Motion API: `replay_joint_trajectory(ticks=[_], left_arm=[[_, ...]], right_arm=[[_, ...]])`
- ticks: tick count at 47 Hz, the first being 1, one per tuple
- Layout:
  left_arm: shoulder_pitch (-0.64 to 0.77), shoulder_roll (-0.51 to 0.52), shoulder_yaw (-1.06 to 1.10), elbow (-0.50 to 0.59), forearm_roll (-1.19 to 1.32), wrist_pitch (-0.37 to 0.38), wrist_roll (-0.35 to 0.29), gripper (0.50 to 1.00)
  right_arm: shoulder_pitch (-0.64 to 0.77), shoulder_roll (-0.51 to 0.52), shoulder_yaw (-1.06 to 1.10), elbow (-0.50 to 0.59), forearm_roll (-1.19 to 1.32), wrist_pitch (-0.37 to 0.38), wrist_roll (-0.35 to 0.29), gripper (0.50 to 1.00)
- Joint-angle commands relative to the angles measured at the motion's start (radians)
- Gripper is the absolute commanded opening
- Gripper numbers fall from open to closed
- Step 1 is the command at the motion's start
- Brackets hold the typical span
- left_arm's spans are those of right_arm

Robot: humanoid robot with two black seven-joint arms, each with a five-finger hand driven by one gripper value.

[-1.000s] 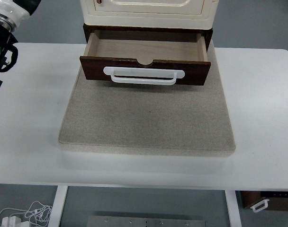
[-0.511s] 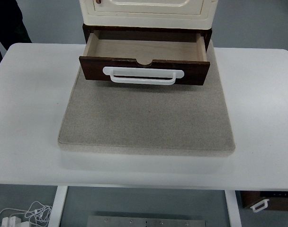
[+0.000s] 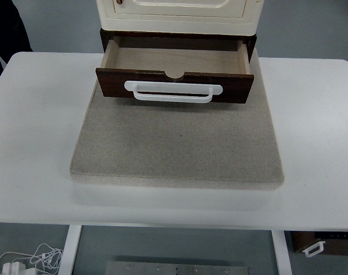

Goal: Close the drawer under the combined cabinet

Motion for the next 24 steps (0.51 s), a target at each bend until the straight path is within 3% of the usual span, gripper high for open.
replay_joint_trajectory(ticks=[1,13,24], left_arm=[[-0.006,0.007,0.063,-0.091,0.016,0.03,-0.001,1.0],[-0.056,0.01,0.275,-0.311,0.039,0.135,0.001,1.0],[-0.116,-0.016,0.48,-0.395,0.087,0.136,0.053,1.0]], right_arm=[[0.0,0.0,-0.001,0.0,0.0,0.0,0.0,0.952],[0.0,0.0,0.001,0.0,0.0,0.0,0.0,0.952],[0.0,0.0,-0.001,0.0,0.0,0.0,0.0,0.952]])
